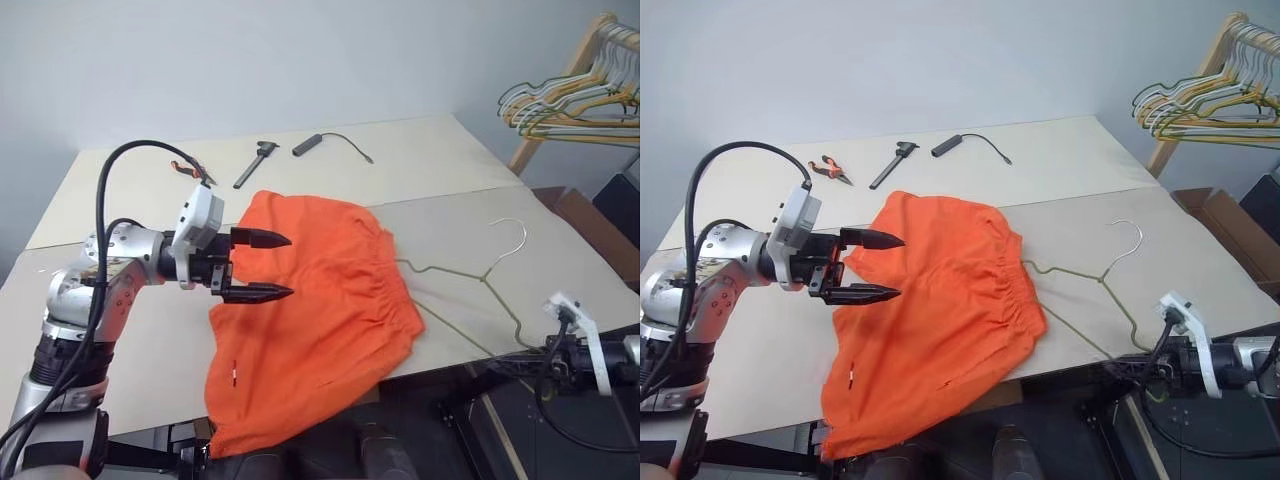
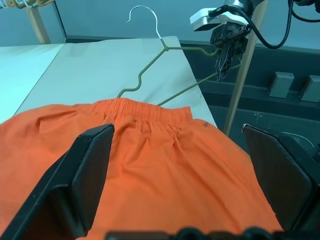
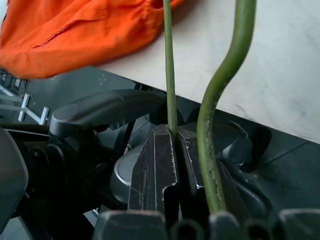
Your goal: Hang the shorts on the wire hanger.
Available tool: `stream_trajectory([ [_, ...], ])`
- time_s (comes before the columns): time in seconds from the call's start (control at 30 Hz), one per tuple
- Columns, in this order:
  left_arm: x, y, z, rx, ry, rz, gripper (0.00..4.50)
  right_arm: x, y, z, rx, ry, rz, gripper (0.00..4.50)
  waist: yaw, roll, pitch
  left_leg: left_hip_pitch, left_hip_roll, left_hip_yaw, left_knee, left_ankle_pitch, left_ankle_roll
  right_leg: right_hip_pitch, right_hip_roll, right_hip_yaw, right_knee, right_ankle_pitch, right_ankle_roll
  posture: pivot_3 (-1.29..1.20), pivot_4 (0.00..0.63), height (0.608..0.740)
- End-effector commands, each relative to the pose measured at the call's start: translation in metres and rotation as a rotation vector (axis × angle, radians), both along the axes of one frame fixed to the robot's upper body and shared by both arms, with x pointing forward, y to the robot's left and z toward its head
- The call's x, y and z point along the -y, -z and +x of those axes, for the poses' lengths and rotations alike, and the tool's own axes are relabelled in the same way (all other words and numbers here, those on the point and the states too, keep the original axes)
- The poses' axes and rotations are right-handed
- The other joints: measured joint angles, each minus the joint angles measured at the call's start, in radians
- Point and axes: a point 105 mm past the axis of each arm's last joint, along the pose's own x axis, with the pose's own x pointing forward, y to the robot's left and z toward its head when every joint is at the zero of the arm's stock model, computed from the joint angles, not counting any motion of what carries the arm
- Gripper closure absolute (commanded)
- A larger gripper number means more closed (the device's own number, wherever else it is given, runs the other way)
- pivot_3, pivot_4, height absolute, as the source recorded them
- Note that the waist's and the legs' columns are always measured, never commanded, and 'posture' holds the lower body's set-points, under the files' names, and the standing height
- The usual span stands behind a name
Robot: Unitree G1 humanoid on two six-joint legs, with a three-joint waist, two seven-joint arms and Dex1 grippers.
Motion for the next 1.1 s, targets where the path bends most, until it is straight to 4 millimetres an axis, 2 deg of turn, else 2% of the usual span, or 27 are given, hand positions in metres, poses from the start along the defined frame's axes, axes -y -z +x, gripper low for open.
stream_trajectory([
  [0.03,0.0,-0.008,-0.003,0.039,0.012,0.003,0.04,-0.003,-0.004,0.02,0.034,0.04,0.018,4.5,-0.002,0.0,0.0,0.0,0.0,0.001,0.0,0.0,0.0,0.0,0.0,0.0,0.0,0.0,0.0,-0.14,0.086,0.74],
  [0.2,0.0,-0.009,-0.003,0.053,0.021,0.014,0.04,-0.011,0.009,0.05,-0.003,0.067,0.04,4.5,-0.006,0.0,0.0,0.0,0.0,0.001,0.0,0.0,0.0,-0.001,0.0,0.001,0.0,0.0,0.0,-0.13,0.082,0.74],
  [0.3,-0.001,-0.01,-0.004,0.062,0.017,0.016,0.04,-0.008,0.018,0.068,-0.027,0.128,0.032,4.5,-0.001,0.0,0.0,-0.002,0.0,0.001,0.0,-0.001,0.001,-0.002,0.0,0.001,-0.001,0.0,0.0,-0.1,0.075,0.74],
  [0.37,-0.001,-0.01,-0.004,0.064,0.014,0.018,0.04,-0.01,0.016,0.071,-0.036,0.116,0.059,4.5,0.005,0.0,0.0,-0.003,-0.001,0.001,0.0,-0.001,0.001,-0.004,-0.001,0.001,-0.001,0.0,0.0,-0.1,0.074,0.74],
  [0.47,-0.005,-0.007,-0.008,0.071,0.006,0.033,0.04,-0.021,0.009,0.067,-0.051,0.008,0.088,4.5,0.015,0.0,0.0,-0.003,0.0,0.001,-0.001,-0.001,0.001,-0.004,-0.001,0.001,-0.001,0.0,0.0,-0.07,0.07,0.74],
  [0.6,-0.006,-0.006,-0.009,0.075,-0.007,0.035,0.04,-0.027,-0.001,0.075,-0.037,-0.027,0.158,4.5,0.018,0.0,0.0,-0.002,-0.001,0.001,0.0,0.0,0.001,-0.003,-0.001,0.001,-0.001,0.001,0.0,-0.06,0.061,0.74],
  [0.67,-0.007,-0.006,-0.01,0.078,-0.006,0.041,0.04,-0.032,0.004,0.066,-0.068,-0.123,0.107,4.5,0.02,0.0,0.0,-0.002,-0.001,0.001,0.0,0.0,0.001,-0.003,-0.001,0.0,-0.001,0.001,0.0,-0.05,0.059,0.74],
  [0.73,-0.007,-0.006,-0.011,0.082,-0.006,0.044,0.04,-0.03,0.012,0.071,-0.097,-0.1,0.07,4.5,0.021,0.0,0.0,-0.002,0.0,0.001,-0.001,0.0,0.001,-0.003,0.0,0.0,-0.001,0.001,0.0,-0.04,0.055,0.74],
  [0.93,-0.008,-0.006,-0.011,0.088,-0.009,0.046,0.04,-0.032,0.012,0.115,-0.118,0.134,0.141,4.5,0.017,0.001,0.0,-0.002,-0.001,0.002,0.0,0.0,0.0,-0.004,0.0,0.002,-0.001,0.003,-0.001,-0.04,0.054,0.74],
  [1.1,-0.007,-0.007,-0.012,0.091,-0.001,0.05,0.04,-0.038,0.015,0.127,-0.122,0.184,0.174,4.5,0.025,0.001,-0.001,-0.003,-0.001,0.0,-0.001,0.0,0.0,-0.004,0.0,0.0,-0.002,0.003,-0.001,-0.04,0.05,0.74],
])
